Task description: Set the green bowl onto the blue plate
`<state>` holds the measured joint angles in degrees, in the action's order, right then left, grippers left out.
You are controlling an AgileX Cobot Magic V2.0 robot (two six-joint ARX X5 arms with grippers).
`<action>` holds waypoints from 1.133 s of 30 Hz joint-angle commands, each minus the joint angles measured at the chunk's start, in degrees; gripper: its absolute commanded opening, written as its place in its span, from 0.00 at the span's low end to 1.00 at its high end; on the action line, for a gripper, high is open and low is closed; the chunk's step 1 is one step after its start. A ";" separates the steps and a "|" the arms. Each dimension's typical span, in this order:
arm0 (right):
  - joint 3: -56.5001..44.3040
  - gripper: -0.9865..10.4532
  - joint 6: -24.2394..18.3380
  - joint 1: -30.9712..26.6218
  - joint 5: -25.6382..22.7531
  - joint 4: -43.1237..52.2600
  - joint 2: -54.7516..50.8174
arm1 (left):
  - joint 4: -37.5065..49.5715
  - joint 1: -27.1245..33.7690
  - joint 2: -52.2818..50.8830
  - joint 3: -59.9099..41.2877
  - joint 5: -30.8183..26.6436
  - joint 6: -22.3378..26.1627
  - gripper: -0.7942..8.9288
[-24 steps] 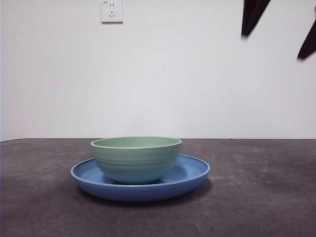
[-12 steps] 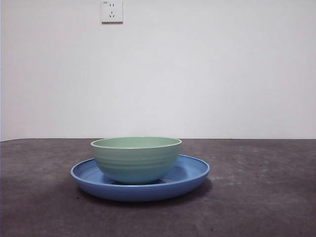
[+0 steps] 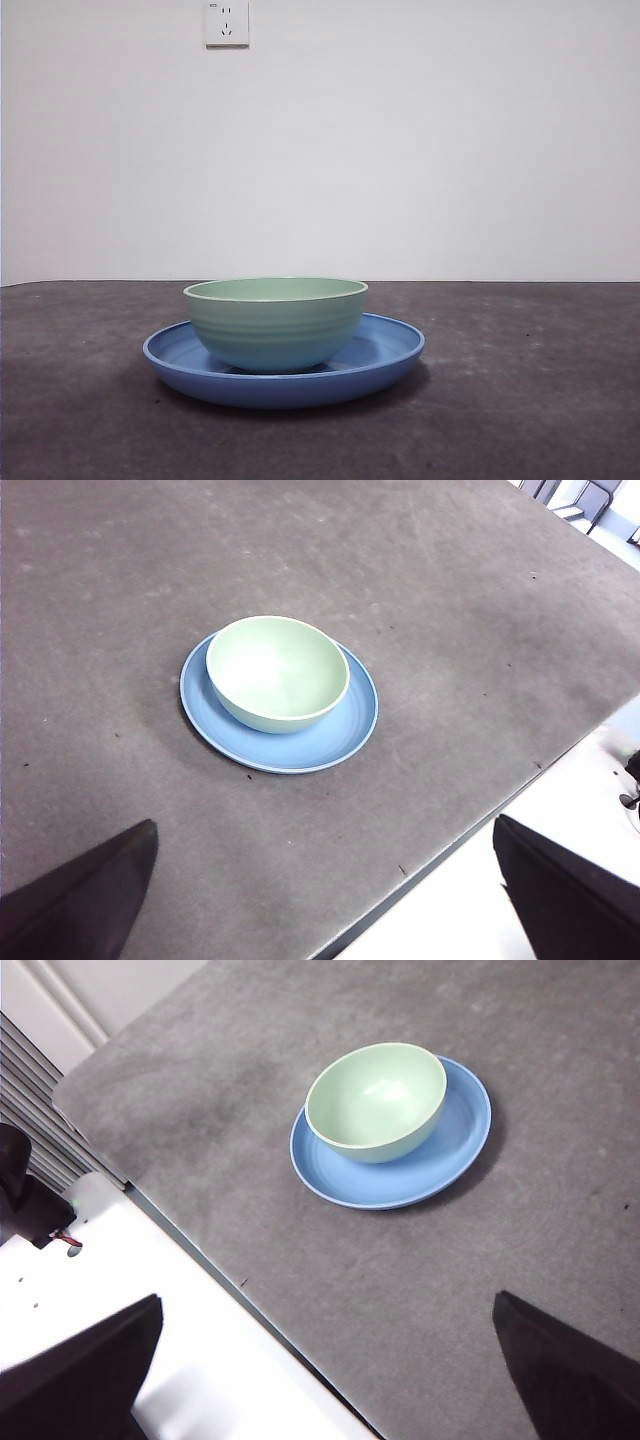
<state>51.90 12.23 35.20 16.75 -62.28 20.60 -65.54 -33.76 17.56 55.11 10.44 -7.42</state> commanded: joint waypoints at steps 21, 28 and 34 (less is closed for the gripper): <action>0.28 0.11 0.57 0.35 0.09 -0.35 0.13 | -2.43 -0.22 0.02 0.44 0.07 -0.17 0.12; 0.28 0.11 0.57 0.35 -0.24 -0.35 0.13 | -2.38 -0.22 0.02 0.44 0.07 -0.17 0.12; 0.28 0.11 0.57 0.35 -0.26 -0.35 0.13 | -2.38 -0.22 0.02 0.44 0.07 -0.17 0.12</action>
<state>51.90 12.86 35.20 16.51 -63.22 20.56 -68.73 -33.76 17.56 55.11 10.44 -7.20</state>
